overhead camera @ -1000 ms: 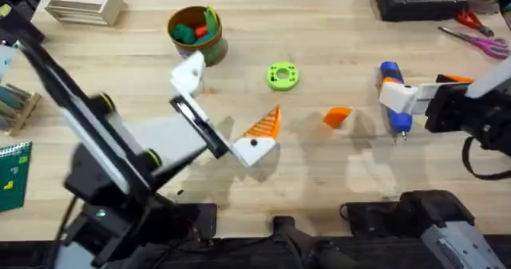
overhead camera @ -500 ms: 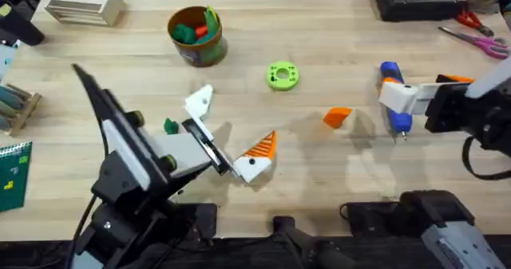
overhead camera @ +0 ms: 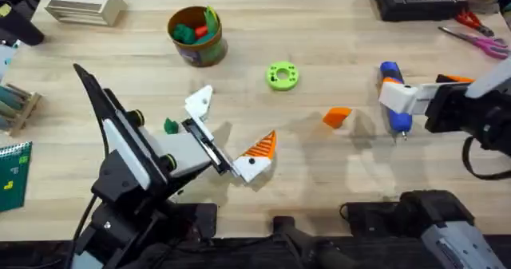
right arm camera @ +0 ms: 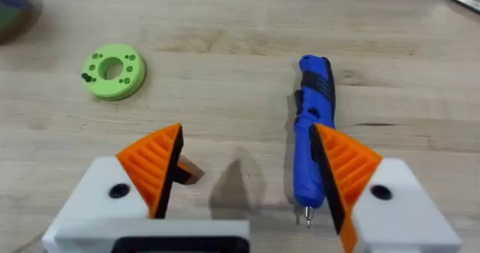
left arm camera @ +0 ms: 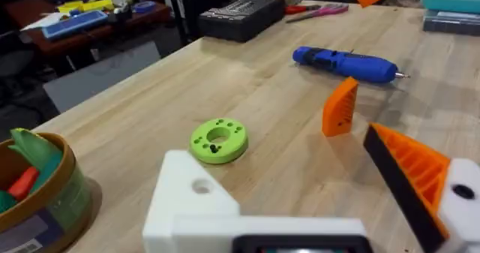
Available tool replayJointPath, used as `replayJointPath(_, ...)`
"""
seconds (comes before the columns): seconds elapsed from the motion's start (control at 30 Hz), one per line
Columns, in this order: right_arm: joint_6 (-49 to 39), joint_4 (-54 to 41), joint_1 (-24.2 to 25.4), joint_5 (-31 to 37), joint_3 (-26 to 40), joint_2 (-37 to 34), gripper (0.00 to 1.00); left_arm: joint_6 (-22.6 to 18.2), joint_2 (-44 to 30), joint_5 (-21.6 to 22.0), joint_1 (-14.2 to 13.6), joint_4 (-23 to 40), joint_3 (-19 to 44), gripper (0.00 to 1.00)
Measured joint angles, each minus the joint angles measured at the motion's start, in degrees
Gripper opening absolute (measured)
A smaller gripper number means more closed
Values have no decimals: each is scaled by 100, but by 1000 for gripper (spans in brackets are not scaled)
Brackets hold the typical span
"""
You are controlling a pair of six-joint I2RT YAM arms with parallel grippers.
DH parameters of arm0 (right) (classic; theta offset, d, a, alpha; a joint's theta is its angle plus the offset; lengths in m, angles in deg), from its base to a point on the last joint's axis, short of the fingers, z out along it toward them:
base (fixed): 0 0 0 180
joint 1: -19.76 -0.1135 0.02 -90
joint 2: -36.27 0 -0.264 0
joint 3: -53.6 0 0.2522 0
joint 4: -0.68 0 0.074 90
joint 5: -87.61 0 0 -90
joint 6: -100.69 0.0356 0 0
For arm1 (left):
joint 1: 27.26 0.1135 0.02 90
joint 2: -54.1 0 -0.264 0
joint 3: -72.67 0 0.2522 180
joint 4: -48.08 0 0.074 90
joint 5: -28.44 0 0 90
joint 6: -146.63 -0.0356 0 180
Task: Pick up the gripper from the table and insert it into the empty holder that is missing its gripper. Then pick up a screw, insert it into the mounting hole, and use the screwdriver to tighten it. Finally, clean up the table by picking up the vegetable and placing it into the bucket.
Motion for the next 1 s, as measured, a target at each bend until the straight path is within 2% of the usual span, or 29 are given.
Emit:
replayJointPath(0.57, 0, 0, 0, 0, 0, 1, 985, 60, 0, 0, 0, -7, 0, 986)
replayJointPath(0.63, 0, 0, 0, 0, 0, 1, 985, 216, 0, 0, 0, -7, 0, 986)
replayJointPath(0.87, 0, 7, 0, 0, 0, 1, 987, 1383, 0, -5, 0, -7, 0, 986)
replayJointPath(1.0, -23, 13, 0, -76, 4, -70, 987, 1813, 0, -65, 0, -4, 0, 987)
